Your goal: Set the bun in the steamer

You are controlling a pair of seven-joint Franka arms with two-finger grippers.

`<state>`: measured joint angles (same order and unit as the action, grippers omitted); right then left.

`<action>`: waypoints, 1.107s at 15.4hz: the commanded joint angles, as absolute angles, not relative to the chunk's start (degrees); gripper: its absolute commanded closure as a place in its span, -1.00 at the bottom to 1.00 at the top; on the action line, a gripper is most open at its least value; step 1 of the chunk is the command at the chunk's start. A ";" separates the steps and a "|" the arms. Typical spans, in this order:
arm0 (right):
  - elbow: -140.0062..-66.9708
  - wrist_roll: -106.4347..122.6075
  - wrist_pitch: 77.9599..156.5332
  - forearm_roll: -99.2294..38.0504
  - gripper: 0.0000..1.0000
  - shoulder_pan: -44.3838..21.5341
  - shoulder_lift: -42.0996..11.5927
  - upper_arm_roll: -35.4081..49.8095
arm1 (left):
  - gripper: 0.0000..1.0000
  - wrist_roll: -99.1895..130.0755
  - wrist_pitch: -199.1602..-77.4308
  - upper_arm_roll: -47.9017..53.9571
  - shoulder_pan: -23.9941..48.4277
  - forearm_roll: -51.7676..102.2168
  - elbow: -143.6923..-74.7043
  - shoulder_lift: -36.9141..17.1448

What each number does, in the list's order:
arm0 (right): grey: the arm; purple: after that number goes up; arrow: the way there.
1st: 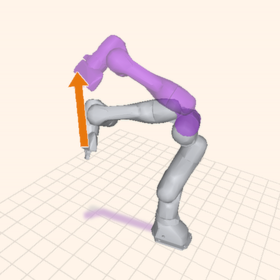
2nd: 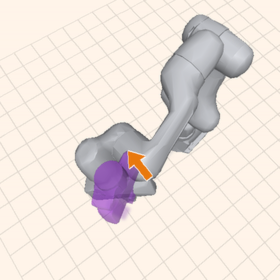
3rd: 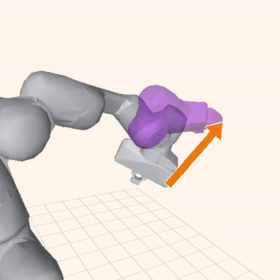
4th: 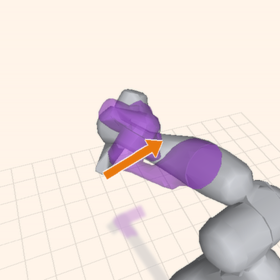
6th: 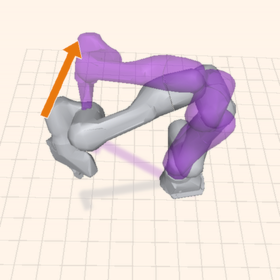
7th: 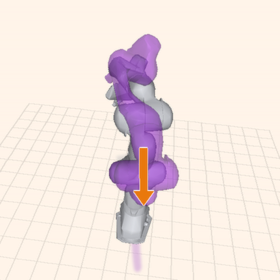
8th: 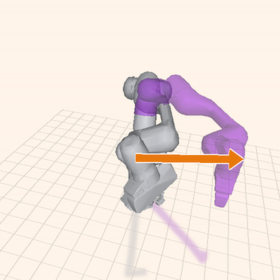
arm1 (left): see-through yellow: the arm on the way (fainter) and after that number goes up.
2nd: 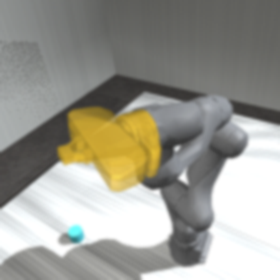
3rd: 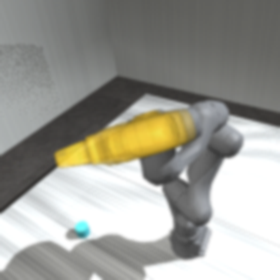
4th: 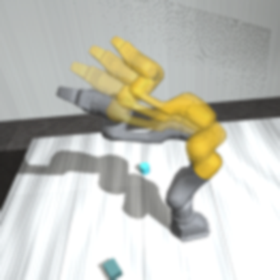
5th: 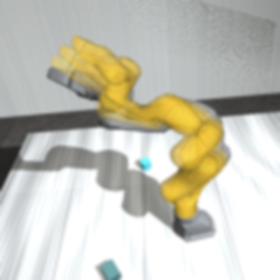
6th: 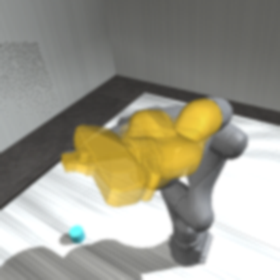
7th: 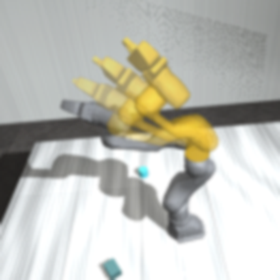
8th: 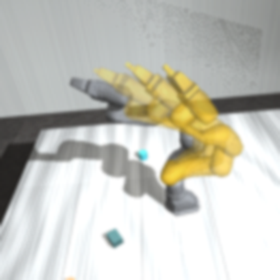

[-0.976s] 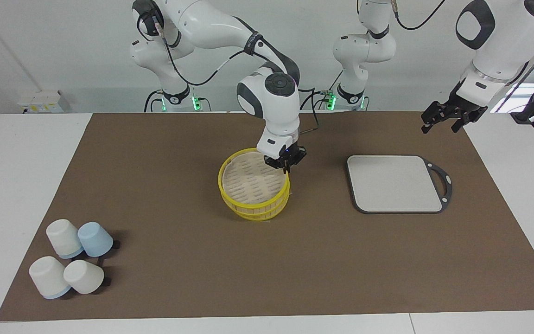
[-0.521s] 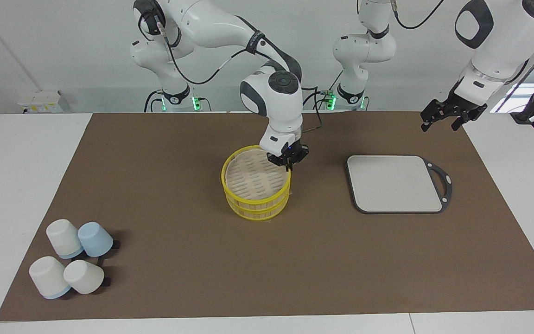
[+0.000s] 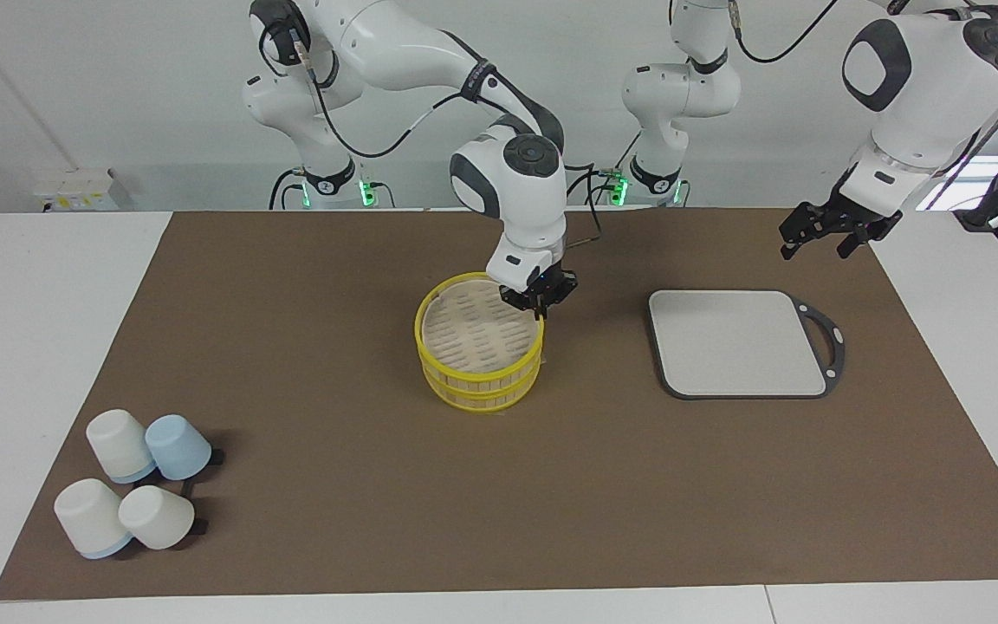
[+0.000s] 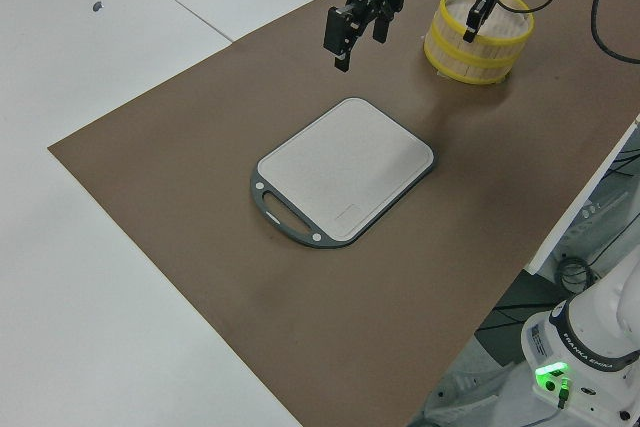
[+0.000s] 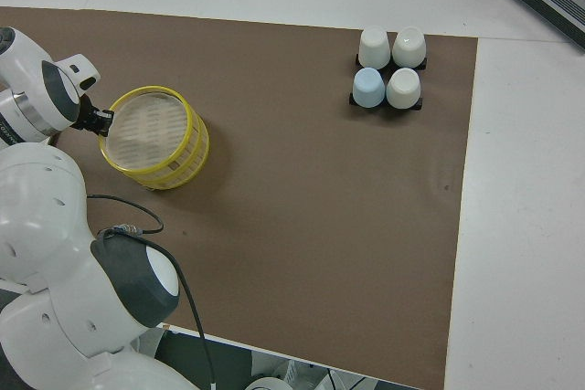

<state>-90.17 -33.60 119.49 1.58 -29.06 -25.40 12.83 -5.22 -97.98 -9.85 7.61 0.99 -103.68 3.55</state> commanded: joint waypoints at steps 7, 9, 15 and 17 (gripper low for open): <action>-91.84 -34.89 118.83 1.85 -1.00 -26.03 -20.41 12.66 | -1.00 -5.36 -91.59 -11.07 10.11 0.09 -95.28 3.08; -91.76 -34.11 114.37 1.85 -1.00 -21.21 -16.28 12.74 | -1.00 -5.36 -90.36 -11.16 10.11 0.09 -95.01 3.08; -91.76 -21.21 98.28 1.85 -1.00 -6.26 -6.34 12.66 | -1.00 -5.54 -89.91 -11.07 9.93 0.18 -95.10 3.43; -91.67 -15.93 95.11 1.76 -1.00 -1.78 -3.62 12.66 | -1.00 -5.54 -89.83 -11.07 9.84 0.18 -95.10 3.52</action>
